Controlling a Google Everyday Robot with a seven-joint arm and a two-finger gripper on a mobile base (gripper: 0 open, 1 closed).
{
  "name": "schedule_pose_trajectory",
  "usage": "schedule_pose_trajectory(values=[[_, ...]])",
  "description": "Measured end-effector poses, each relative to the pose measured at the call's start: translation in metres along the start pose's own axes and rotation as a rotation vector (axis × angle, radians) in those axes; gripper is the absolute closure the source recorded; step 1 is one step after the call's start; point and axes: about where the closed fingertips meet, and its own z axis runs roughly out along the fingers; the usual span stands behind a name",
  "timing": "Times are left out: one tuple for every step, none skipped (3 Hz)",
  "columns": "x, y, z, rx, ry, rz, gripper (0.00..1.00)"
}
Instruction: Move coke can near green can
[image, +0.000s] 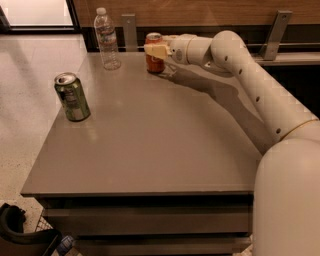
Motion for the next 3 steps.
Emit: schedule_pose_trajectory(values=[[-0.014,0.012,-0.007,-0.018,0.032,-0.008,1.00],[-0.046,0.045,-0.032,-0.049,0.029,-0.009,1.00],[-0.057,0.081,-0.049,-0.092,0.024,0.005,1.00]])
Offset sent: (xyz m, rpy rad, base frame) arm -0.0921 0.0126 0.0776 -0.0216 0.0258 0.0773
